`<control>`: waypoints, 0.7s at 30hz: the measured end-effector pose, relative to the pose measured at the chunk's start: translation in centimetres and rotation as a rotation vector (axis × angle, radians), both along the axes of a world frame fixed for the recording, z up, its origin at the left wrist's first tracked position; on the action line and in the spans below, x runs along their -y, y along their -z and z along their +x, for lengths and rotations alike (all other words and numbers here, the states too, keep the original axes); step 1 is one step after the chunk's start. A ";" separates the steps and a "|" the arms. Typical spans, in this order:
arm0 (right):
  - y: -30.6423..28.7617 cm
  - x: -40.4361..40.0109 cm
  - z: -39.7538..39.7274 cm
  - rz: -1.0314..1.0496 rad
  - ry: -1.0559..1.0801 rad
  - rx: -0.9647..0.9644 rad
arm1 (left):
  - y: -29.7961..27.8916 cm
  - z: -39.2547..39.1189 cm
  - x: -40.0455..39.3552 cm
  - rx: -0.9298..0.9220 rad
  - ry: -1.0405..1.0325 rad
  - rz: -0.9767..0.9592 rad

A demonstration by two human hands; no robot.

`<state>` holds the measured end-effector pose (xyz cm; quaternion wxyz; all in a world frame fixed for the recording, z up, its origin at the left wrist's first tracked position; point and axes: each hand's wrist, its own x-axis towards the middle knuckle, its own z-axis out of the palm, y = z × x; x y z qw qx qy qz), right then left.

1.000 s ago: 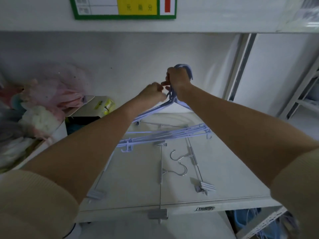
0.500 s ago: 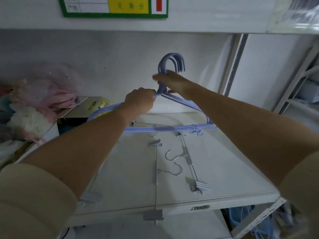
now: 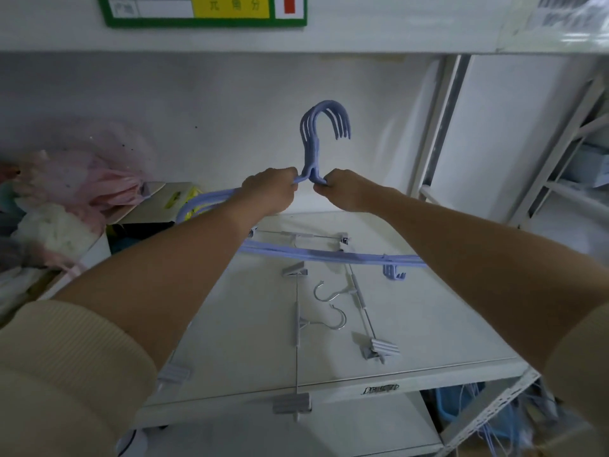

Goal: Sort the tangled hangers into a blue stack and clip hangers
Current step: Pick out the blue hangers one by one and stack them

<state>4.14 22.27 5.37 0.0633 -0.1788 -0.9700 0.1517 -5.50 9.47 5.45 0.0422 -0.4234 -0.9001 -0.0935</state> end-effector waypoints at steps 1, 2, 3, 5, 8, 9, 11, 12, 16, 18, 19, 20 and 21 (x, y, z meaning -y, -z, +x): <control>0.0 0.0 0.2 -0.029 0.019 -0.012 | 0.1 0.2 -0.4 -0.081 -0.019 0.024; 0.1 -0.1 0.4 -0.069 0.061 -0.027 | 0.2 0.6 -0.8 -0.155 -0.054 0.069; 0.1 -0.4 0.6 -0.110 0.120 -0.041 | 0.5 1.2 -1.3 -0.204 -0.101 0.146; 0.2 -1.1 1.1 -0.212 0.226 -0.096 | 1.1 2.7 -2.3 -0.187 -0.226 0.388; 0.8 -2.6 1.7 -0.465 0.366 -0.225 | 1.8 5.4 -3.9 0.164 -0.479 0.746; 1.0 -3.0 1.8 -0.566 0.412 -0.266 | 2.2 6.0 -4.2 0.296 -0.547 0.811; 1.5 -3.9 2.9 -0.761 0.496 -0.334 | 2.9 7.6 -5.7 0.546 -0.635 0.889; 1.8 -4.3 3.4 -0.837 0.528 -0.357 | 3.4 7.8 -6.4 0.678 -0.656 0.929; 3.4 -6.2 5.5 -0.962 0.639 -0.372 | 5.1 8.5 -9.0 0.950 -0.504 0.890; 4.4 -7.1 6.3 -0.980 0.680 -0.339 | 6.1 9.1 -10.2 0.937 -0.477 0.797; 5.0 -7.5 6.7 -0.984 0.704 -0.315 | 6.6 9.5 -10.5 0.925 -0.491 0.750; 5.7 -7.9 7.1 -0.998 0.720 -0.294 | 7.1 9.8 -11.1 0.889 -0.515 0.722; 6.4 -8.3 7.6 -1.014 0.731 -0.274 | 7.5 10.1 -11.3 0.899 -0.517 0.712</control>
